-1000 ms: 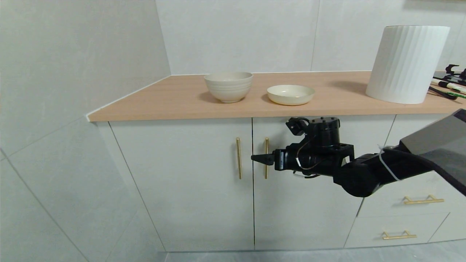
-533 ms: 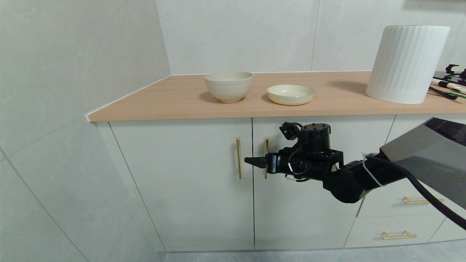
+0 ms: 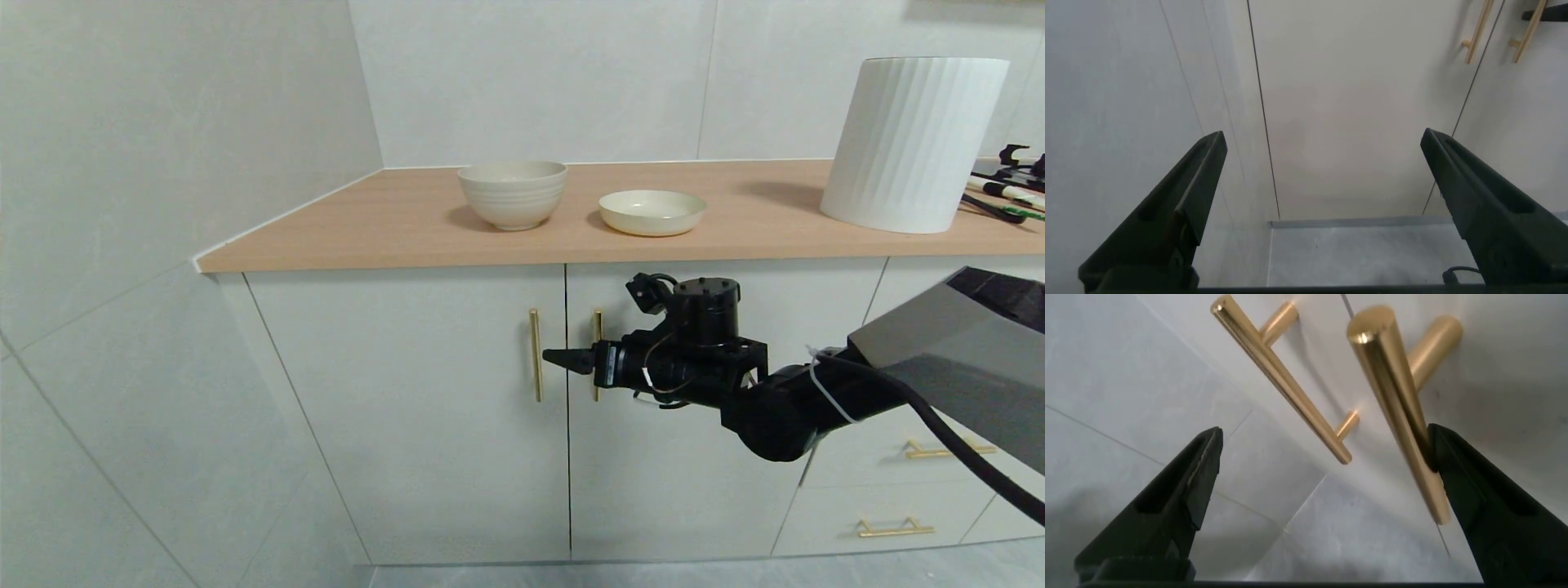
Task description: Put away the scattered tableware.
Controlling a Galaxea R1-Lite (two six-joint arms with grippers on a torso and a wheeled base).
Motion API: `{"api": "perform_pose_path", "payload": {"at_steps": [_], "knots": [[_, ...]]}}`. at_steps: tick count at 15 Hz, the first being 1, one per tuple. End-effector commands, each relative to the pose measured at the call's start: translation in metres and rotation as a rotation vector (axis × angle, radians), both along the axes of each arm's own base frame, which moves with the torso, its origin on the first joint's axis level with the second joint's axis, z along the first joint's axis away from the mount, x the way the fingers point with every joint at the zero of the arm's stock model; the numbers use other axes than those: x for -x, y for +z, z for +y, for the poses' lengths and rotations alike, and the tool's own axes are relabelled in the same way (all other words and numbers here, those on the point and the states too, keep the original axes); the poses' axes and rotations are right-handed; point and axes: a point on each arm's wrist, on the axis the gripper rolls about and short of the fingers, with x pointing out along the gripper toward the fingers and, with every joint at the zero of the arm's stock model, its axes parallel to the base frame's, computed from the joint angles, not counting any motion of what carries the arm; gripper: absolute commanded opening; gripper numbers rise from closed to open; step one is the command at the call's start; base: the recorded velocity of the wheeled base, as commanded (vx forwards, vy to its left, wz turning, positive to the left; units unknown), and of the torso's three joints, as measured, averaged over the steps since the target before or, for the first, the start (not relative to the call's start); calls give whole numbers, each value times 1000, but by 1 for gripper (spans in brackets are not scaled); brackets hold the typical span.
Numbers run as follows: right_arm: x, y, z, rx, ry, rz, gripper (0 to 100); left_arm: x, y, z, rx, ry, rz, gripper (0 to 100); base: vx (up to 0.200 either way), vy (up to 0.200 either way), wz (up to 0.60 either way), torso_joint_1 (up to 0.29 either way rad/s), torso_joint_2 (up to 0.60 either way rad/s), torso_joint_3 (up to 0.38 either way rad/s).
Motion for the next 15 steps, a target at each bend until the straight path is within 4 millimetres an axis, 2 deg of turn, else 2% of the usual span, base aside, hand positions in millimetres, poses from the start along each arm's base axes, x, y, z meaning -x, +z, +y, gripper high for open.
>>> {"api": "perform_pose_path", "payload": {"at_steps": [1, 3, 10, 15], "knots": [[5, 4, -1, -2, 4, 2, 100, 0, 0, 0, 0, 0, 1, 100, 0, 0, 0, 0, 0, 0], [18, 8, 0, -9, 65, 15, 100, 0, 0, 0, 0, 0, -1, 100, 0, 0, 0, 0, 0, 0], [51, 27, -17, -19, 143, 27, 100, 0, 0, 0, 0, 0, 1, 100, 0, 0, 0, 0, 0, 0], [105, 37, -37, -1, 191, 53, 100, 0, 0, 0, 0, 0, 1, 100, 0, 0, 0, 0, 0, 0]]}}
